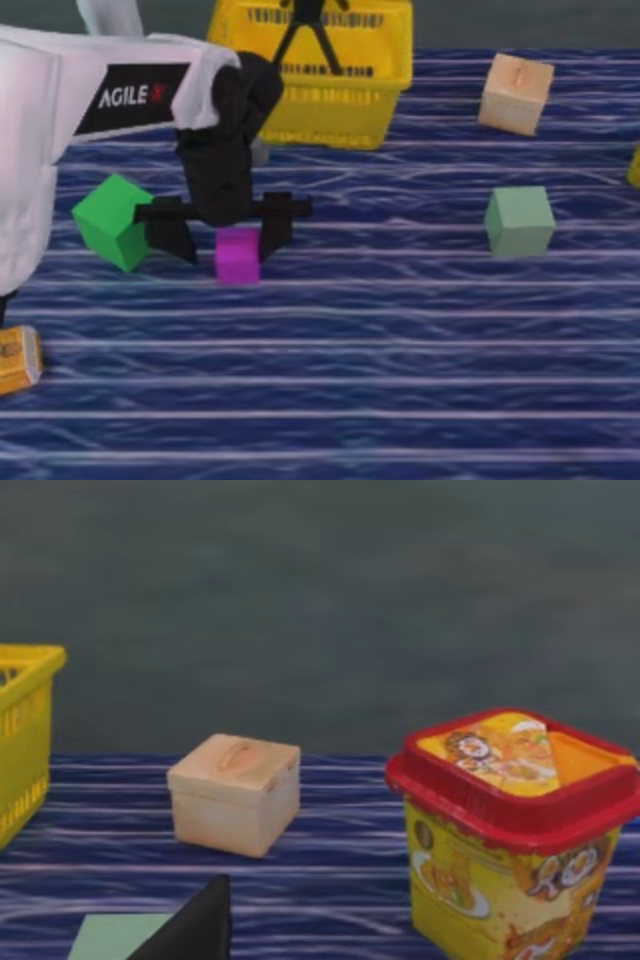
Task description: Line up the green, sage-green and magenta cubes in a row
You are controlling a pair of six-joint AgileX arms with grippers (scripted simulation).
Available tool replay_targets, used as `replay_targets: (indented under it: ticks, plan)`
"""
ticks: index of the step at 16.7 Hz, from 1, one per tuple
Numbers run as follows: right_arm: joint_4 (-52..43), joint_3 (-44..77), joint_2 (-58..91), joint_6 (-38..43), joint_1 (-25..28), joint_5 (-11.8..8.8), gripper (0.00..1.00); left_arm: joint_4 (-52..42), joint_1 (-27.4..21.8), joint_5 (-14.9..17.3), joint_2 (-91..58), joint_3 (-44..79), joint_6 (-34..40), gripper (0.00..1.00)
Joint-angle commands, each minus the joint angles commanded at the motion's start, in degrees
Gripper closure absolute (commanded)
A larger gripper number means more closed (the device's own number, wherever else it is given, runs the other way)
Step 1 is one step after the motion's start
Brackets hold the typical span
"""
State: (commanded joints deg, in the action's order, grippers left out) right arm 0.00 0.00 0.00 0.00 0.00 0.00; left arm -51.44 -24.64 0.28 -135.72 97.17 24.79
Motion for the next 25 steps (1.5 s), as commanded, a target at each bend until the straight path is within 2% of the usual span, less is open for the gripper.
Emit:
replay_targets:
  ticks: [5,6,15,22,25]
  plan:
    - [0.0,0.0,0.0,0.0,0.0,0.0,0.0,0.0,0.0,0.0,0.0,0.0,0.0,0.98]
    - [0.0,0.0,0.0,0.0,0.0,0.0,0.0,0.0,0.0,0.0,0.0,0.0,0.0,1.0]
    - [0.0,0.0,0.0,0.0,0.0,0.0,0.0,-1.0,0.2,-0.7,1.9,0.5,-0.5,1.0]
    - [0.0,0.0,0.0,0.0,0.0,0.0,0.0,-12.9,1.2,-0.7,5.9,8.0,-0.3,1.0]
    - [0.0,0.0,0.0,0.0,0.0,0.0,0.0,-14.0,1.3,-0.7,6.5,8.9,-0.4,1.0]
